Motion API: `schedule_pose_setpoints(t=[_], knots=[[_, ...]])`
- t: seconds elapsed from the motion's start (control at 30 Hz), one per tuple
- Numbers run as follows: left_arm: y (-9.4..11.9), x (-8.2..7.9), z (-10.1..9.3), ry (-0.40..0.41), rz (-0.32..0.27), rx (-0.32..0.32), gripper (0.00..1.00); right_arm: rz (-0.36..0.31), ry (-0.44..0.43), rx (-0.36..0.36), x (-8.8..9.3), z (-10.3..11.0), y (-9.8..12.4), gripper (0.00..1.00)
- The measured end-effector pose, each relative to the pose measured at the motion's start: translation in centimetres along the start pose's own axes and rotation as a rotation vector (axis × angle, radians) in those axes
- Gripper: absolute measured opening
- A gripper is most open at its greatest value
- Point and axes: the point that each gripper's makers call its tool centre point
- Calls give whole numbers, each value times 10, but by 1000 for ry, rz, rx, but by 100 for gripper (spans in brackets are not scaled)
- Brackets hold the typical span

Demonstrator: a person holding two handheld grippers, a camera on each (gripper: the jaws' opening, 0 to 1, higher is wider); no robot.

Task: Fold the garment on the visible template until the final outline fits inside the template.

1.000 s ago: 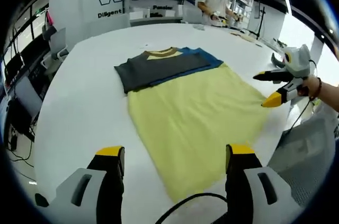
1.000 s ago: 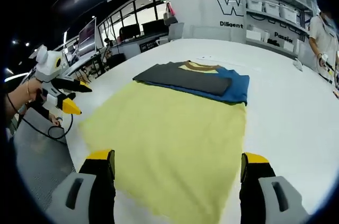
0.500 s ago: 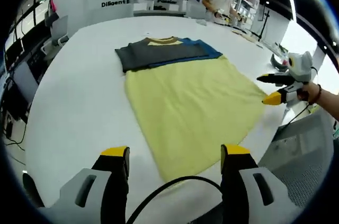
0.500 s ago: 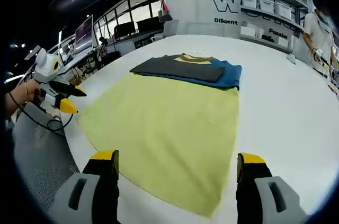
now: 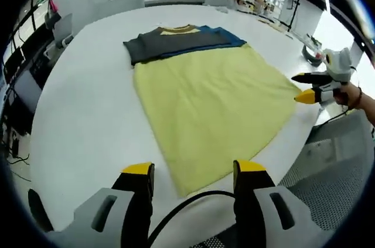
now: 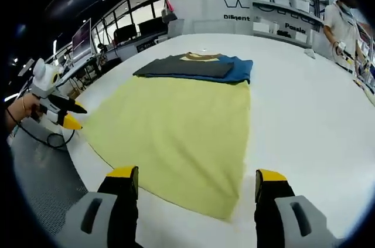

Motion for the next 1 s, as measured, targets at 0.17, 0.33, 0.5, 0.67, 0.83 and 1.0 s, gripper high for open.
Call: schedule_pose_setpoints(t=[0.17,0.33,0.5,0.67,0.83,1.0], knots=[[-1,11,1,11,29,-21,46,2,-16,32,3,-7,3,70],[0,17,-1,3,60,-28,39,11,-22,54,7,-12,6,66],[-1,20,-1,0,75,-32,32,11,-49,70,9,-16,11,59],[-2,21,1,-30,91,-53,28,40,-64,108,15,-24,16,48],[-1,21,4,-40,93,-68,24,46,-49,119,17,-26,17,39],[0,24,5,-30,101,-69,17,83,21,130,21,-22,15,29]])
Point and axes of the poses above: the point that each gripper's makers call its tool centre point, and the gripper's own axes: y roughly backward along the fingers, z roughly to its left, x roughly out of its underside, and after that the axes turned 11 degrees about -y, right-handed
